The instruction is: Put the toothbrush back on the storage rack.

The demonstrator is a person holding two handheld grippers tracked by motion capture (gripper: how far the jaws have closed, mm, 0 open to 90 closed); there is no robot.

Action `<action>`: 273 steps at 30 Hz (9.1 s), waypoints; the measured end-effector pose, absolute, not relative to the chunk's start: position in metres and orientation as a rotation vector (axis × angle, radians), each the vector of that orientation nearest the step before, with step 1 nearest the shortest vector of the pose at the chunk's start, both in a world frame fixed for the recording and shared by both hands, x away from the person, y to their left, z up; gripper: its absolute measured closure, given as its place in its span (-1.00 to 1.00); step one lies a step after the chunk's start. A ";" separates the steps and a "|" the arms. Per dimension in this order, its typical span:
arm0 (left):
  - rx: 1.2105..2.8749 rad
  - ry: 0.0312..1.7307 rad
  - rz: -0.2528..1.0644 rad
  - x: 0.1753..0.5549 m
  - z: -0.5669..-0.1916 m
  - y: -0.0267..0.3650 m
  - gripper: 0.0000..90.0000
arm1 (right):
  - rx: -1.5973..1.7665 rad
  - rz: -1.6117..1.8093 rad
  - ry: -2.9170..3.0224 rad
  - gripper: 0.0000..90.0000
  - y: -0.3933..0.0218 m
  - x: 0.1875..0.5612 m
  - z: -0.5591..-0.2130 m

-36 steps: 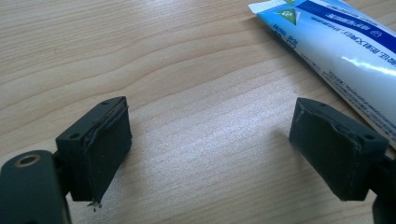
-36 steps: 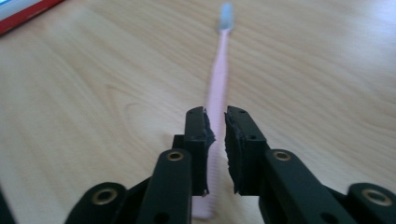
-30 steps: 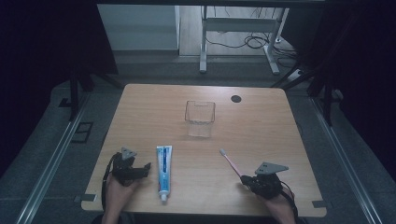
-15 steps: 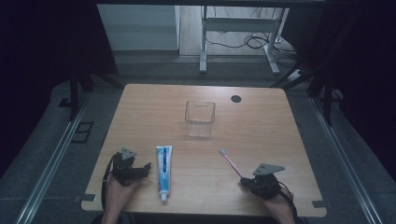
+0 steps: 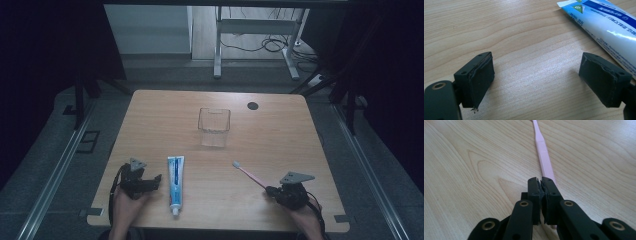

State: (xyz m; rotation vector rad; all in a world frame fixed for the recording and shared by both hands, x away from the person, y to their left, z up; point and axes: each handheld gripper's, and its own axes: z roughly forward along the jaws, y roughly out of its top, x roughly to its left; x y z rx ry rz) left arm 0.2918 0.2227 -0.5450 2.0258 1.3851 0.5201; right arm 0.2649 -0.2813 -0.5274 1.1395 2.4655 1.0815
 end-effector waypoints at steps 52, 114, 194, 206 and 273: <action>2.027 1.386 0.519 0.292 -0.545 0.223 -0.71 | 1.069 0.551 2.790 0.54 -0.249 0.316 -0.496; 2.032 1.380 0.514 0.291 -0.545 0.222 -0.71 | 1.066 0.462 2.877 0.75 -0.210 0.356 -0.470; 2.033 1.375 0.512 0.291 -0.545 0.222 -0.71 | 1.104 1.102 2.516 0.75 -0.163 0.422 -0.401; 2.034 1.372 0.510 0.291 -0.545 0.222 -0.71 | 1.080 1.170 2.470 0.75 -0.150 0.435 -0.387; 2.036 1.366 0.508 0.292 -0.545 0.222 -0.71 | 1.107 1.130 2.388 0.74 -0.110 0.486 -0.455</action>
